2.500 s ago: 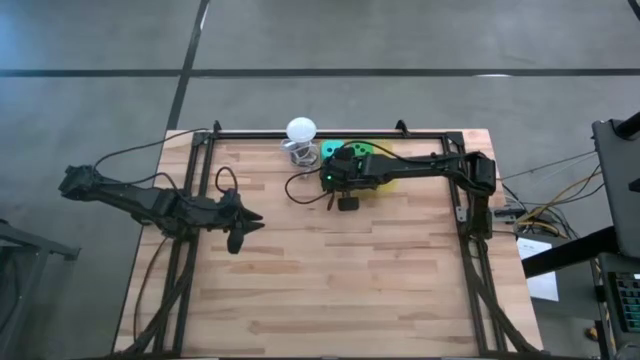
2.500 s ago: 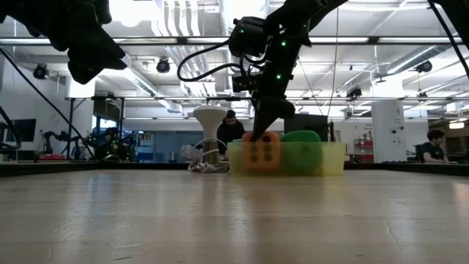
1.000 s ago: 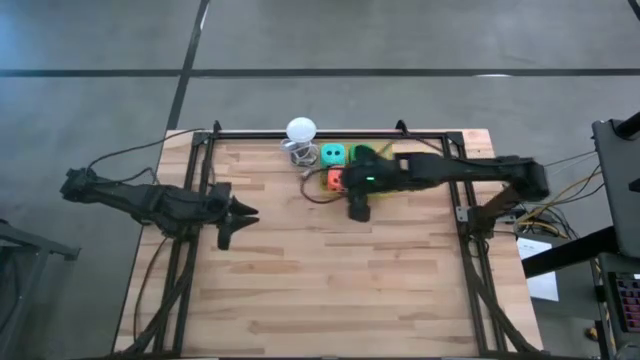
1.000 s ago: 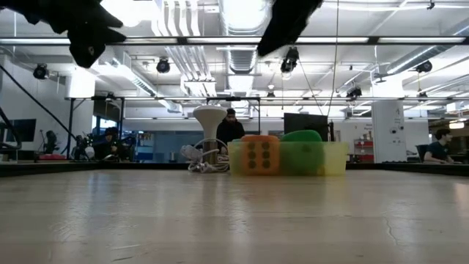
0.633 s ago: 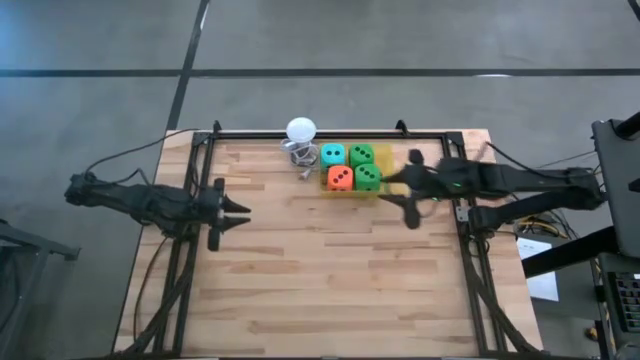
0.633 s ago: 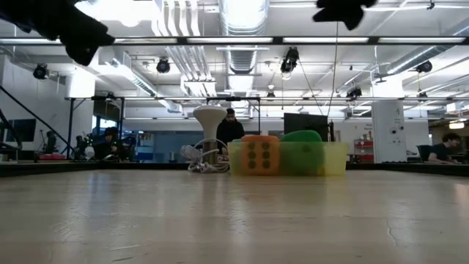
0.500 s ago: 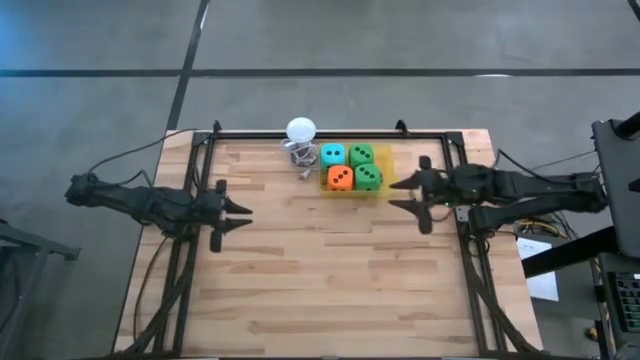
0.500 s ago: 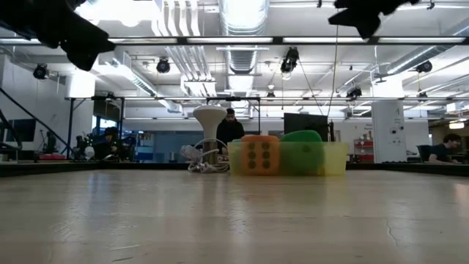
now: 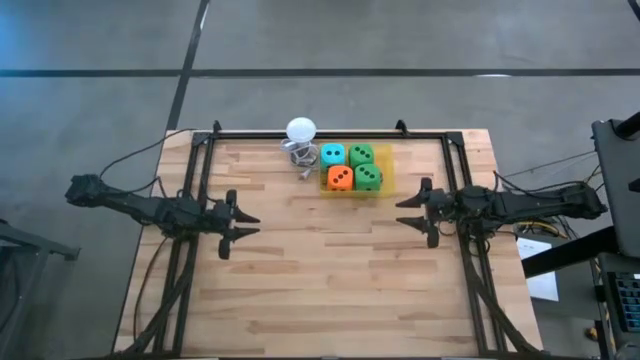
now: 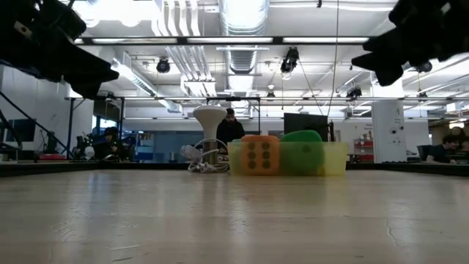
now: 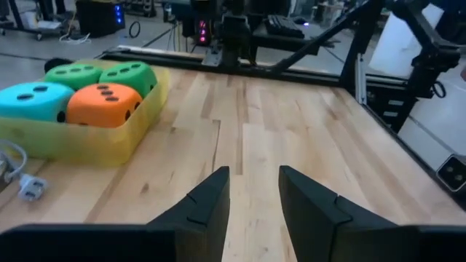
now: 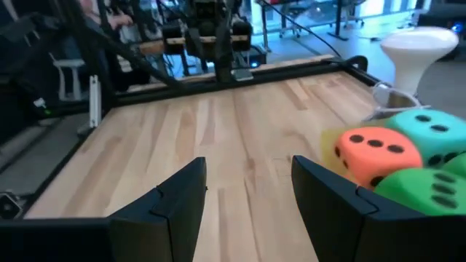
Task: Pick & Place Dice
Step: Return to Home Position
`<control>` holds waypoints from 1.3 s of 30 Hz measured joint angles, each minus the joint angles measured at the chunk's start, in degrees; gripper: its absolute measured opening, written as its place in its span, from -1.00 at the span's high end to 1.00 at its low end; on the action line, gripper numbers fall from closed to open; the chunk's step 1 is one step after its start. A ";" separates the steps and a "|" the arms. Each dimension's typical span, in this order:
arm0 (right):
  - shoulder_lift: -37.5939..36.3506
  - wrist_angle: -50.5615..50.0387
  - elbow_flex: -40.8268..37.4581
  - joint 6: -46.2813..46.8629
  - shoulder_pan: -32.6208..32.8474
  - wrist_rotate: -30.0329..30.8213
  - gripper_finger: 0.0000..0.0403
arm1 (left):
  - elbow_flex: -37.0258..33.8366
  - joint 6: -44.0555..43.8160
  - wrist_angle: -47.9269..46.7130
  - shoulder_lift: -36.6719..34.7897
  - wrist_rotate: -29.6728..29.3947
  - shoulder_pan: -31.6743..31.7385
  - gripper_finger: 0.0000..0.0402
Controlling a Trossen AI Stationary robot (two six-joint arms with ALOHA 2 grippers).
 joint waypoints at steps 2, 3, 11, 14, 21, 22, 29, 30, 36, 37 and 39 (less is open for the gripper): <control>-1.80 2.67 -2.99 1.17 0.02 -0.32 0.01 | -0.61 -0.02 0.73 0.04 -0.02 0.04 0.38; -2.62 3.99 -4.13 1.31 0.02 -1.00 0.01 | -0.59 -0.02 1.08 0.02 0.01 0.04 0.38; -7.79 7.60 -10.87 1.05 0.02 -4.13 0.03 | -0.62 0.23 1.49 0.04 0.90 0.04 0.38; -9.50 8.67 -13.25 1.66 0.02 -4.35 0.06 | -0.62 0.71 1.15 0.02 0.87 0.04 0.38; -11.79 8.72 -13.84 0.95 0.01 -8.91 0.11 | -2.14 1.50 1.07 0.00 0.87 0.04 0.38; -11.93 8.75 -13.84 0.87 0.02 -8.93 0.11 | -3.25 1.58 2.58 0.02 0.84 0.04 0.38; -12.07 8.68 -13.84 0.80 0.02 -9.07 0.14 | -7.46 2.12 10.17 0.00 0.78 0.04 0.38; -12.03 8.64 -13.84 0.69 0.00 -9.03 0.14 | -7.46 2.19 9.94 0.03 0.79 0.04 0.38; -12.05 6.06 -13.84 -2.00 0.02 -8.20 0.13 | -7.48 3.85 9.87 0.04 0.34 0.04 0.38; -12.05 5.31 -13.84 -2.00 0.02 -7.77 0.14 | -7.48 3.63 9.98 0.04 0.27 0.04 0.38; -12.05 3.71 -13.84 -1.95 0.02 -6.92 0.14 | -7.48 3.65 9.72 0.03 -0.04 0.05 0.38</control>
